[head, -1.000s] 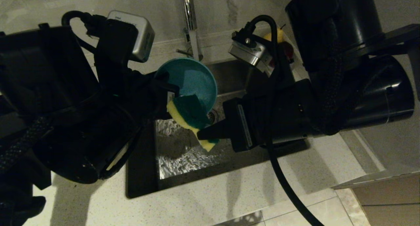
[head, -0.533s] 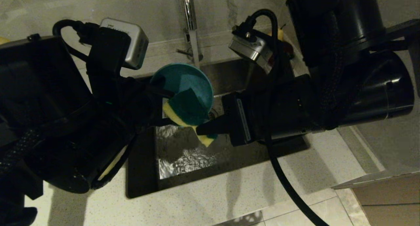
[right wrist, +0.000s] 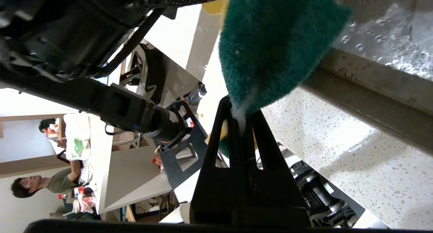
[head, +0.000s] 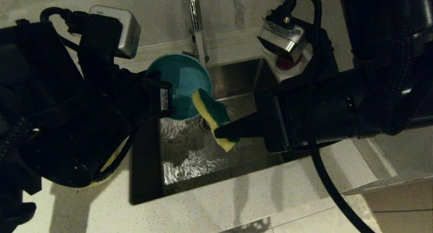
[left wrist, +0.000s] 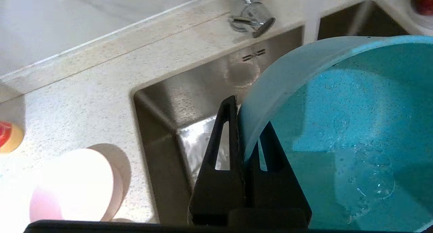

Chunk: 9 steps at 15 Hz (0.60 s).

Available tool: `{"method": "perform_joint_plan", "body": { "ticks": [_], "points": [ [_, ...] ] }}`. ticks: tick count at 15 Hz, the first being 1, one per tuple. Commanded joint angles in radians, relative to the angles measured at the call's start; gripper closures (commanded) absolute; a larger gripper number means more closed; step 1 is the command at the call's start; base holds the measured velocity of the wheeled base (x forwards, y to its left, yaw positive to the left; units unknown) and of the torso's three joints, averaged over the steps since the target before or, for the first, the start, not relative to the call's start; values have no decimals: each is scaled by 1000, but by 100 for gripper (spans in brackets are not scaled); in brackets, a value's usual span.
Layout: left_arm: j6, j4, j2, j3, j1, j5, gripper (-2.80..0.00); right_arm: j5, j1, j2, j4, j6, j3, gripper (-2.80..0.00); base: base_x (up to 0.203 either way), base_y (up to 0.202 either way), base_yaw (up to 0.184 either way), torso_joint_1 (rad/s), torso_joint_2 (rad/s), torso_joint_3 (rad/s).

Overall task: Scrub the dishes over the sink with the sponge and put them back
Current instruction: Wipe the bowl

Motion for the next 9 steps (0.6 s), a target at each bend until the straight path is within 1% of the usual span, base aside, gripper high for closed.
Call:
{"method": "perform_joint_plan", "body": {
  "ticks": [1,3,6,9],
  "points": [
    [2,-4,-9,0,0,0,0,1,0,-10,1,2,-8,0,0,0,0,0,0,0],
    [7,-1,-14,8,-1,-2,0,1,0,17,-4,-1,-23,0,0,0,0,0,0,0],
    [13,-1,-11,3,-9,-3,0,3,0,55,3,-2,-93,0,0,0,0,0,0,0],
    [15,-1,-11,9,-30,-5,0,2,0,78,2,-3,-111,0,0,0,0,0,0,0]
  ]
}}
